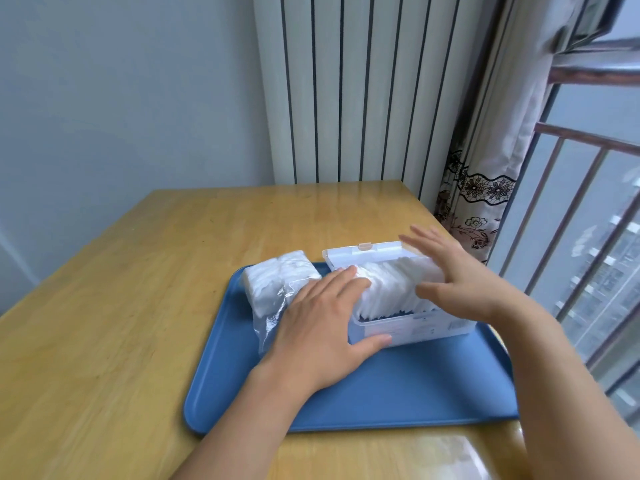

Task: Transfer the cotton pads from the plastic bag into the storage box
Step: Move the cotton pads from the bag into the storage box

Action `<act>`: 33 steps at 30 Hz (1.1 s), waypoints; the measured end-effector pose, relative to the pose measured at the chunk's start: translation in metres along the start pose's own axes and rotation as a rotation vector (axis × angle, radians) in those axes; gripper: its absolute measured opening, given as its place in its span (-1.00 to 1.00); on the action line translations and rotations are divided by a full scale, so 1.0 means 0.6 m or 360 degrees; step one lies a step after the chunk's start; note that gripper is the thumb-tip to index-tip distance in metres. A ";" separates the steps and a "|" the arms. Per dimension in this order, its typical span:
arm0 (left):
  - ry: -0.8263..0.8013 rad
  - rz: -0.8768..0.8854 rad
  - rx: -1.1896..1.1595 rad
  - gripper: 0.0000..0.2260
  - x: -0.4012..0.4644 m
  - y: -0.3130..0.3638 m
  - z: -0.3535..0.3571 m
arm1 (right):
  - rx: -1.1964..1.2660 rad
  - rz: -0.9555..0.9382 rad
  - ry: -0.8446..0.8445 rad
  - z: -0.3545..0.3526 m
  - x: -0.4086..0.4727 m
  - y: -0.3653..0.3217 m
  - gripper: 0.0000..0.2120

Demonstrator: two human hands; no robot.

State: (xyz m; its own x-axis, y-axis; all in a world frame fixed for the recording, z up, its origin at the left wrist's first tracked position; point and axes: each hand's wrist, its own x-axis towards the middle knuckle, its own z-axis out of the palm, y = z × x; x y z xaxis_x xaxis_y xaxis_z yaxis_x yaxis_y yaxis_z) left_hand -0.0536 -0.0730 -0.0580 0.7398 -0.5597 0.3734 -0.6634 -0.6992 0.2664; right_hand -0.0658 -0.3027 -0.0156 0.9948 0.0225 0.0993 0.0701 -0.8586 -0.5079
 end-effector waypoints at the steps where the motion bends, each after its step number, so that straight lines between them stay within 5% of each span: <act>1: 0.0030 -0.0038 -0.0018 -0.28 0.001 0.001 -0.001 | -0.0088 0.0034 -0.0070 0.008 0.002 0.000 -0.24; 5: -0.0006 -0.0100 0.0001 -0.19 0.001 0.007 0.000 | -0.0447 0.0119 -0.0235 0.033 0.013 -0.011 -0.34; 11: -0.0060 -0.0072 -0.0004 -0.24 0.005 0.009 0.004 | -0.0592 0.0322 -0.0273 0.061 0.030 -0.040 0.06; 16: -0.0053 -0.0064 -0.0136 -0.22 0.001 0.007 0.005 | -0.0468 0.0277 -0.0191 0.064 0.041 -0.033 0.00; 19: 0.0346 -0.0060 -0.0440 -0.37 -0.001 0.003 -0.025 | -0.0306 0.0110 0.0322 0.064 0.027 -0.036 -0.14; 22: 0.0973 -0.0157 -0.0467 -0.57 0.007 -0.051 -0.060 | 0.0151 -0.0346 0.0952 0.065 0.004 -0.076 -0.62; 24: 0.1014 -0.0428 -0.0473 -0.58 0.006 -0.102 -0.077 | 0.0390 -0.0735 0.0702 0.076 -0.017 -0.123 -0.87; 27: 0.0594 -0.0826 -0.0703 -0.54 -0.006 -0.159 -0.069 | 0.0127 -0.0945 -0.0145 0.122 -0.047 -0.170 -0.84; 30: 0.0265 -0.0898 -0.0985 -0.32 -0.016 -0.168 -0.053 | -0.0573 -0.0941 -0.0038 0.158 -0.041 -0.166 -0.73; 33: 0.0213 -0.0858 -0.1004 -0.26 -0.015 -0.175 -0.054 | -0.0670 -0.0796 0.0057 0.156 -0.029 -0.157 -0.81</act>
State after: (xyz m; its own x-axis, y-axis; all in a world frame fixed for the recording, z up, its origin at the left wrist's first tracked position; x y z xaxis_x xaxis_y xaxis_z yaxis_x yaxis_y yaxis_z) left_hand 0.0056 0.0198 -0.0602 0.9803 -0.1351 0.1442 -0.1906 -0.4535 0.8706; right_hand -0.0828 -0.1743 -0.0495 0.8462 0.4602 0.2687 0.4814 -0.8764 -0.0151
